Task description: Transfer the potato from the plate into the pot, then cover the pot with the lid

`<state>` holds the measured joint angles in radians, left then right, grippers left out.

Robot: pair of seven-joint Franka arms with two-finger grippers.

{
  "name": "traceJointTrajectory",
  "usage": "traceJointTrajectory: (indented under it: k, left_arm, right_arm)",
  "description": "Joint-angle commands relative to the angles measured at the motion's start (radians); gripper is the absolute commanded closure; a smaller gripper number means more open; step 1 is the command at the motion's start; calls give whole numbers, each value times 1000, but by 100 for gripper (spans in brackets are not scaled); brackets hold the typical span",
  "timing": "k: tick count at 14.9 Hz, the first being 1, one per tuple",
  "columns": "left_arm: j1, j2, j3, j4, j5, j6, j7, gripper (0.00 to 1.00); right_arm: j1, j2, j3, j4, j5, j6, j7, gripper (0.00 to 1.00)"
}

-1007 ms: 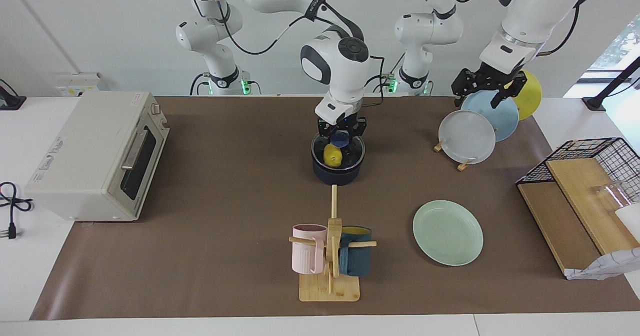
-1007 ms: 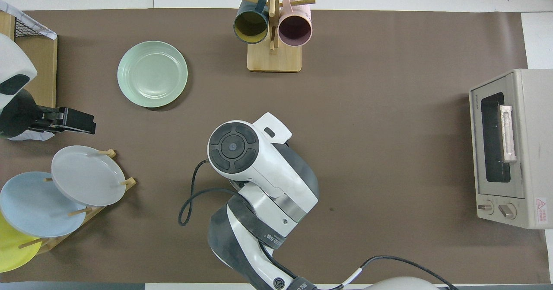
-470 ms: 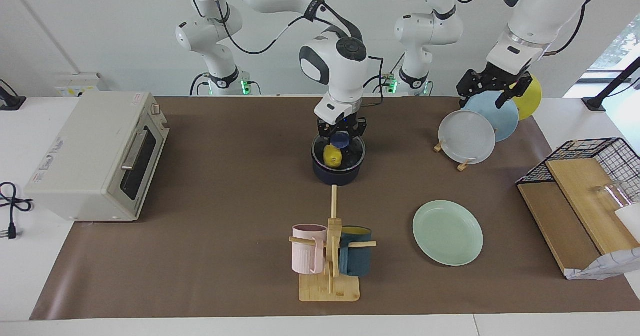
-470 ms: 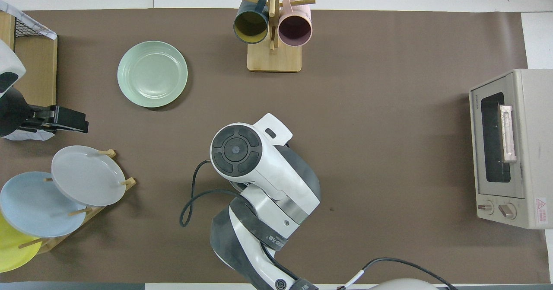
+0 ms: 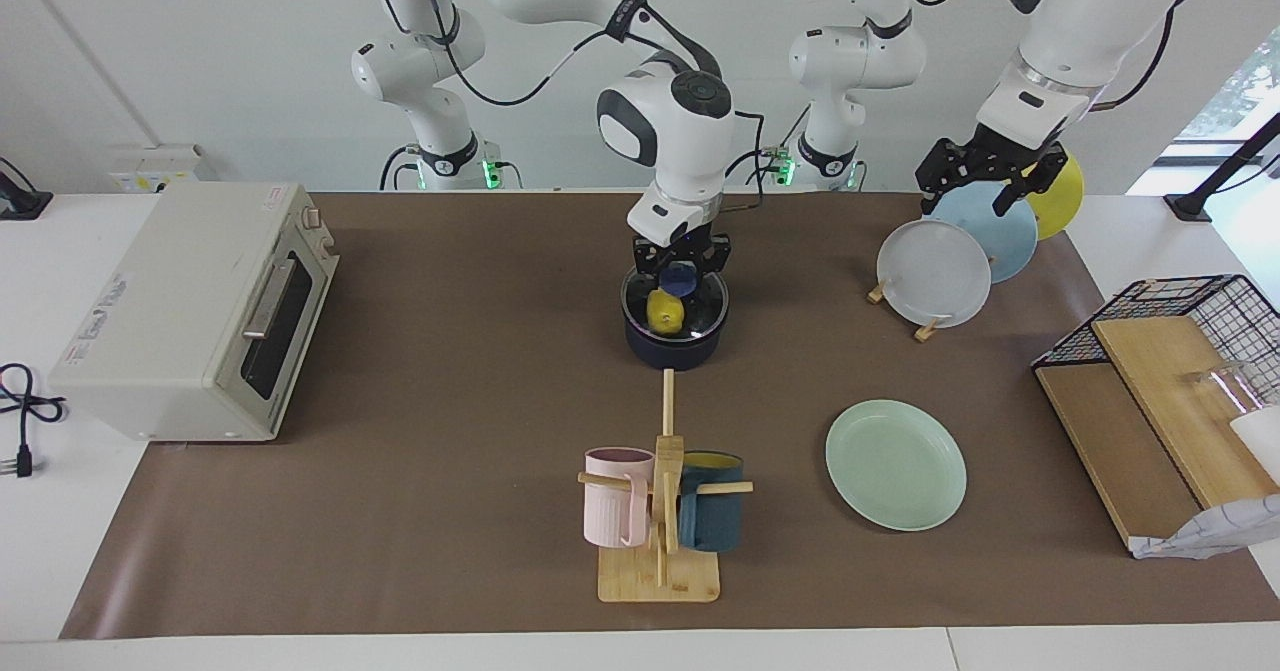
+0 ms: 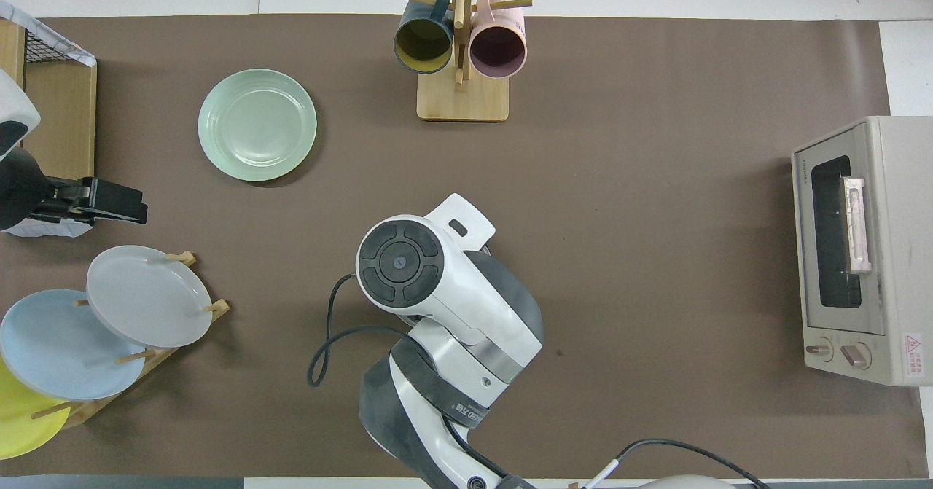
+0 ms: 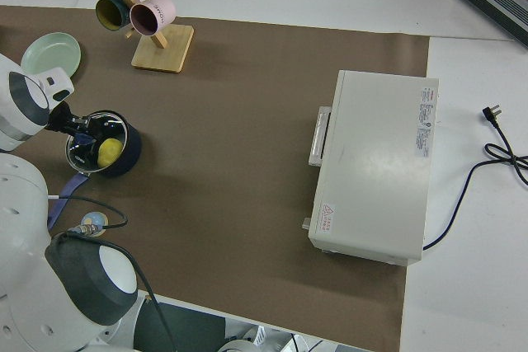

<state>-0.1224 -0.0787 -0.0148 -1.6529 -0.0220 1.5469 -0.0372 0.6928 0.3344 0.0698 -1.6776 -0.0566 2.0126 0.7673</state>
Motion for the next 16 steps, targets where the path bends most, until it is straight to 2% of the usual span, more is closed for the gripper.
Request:
traceJointTrajectory:
  k: [1,5,16]
  left_arm:
    - [4,1,-7,4,7,10,-6,0]
    - [4,-1,-7,1,7,18,-4,0]
    - [18,1,-19,2,7,15,-1,0]
  right_arm:
    - [5,-24,2,-62,-28,34,10,100]
    - [20,-38,1,-106,-34,92,17,100]
    - [17,-38,1,-105,-89,97,20,100]
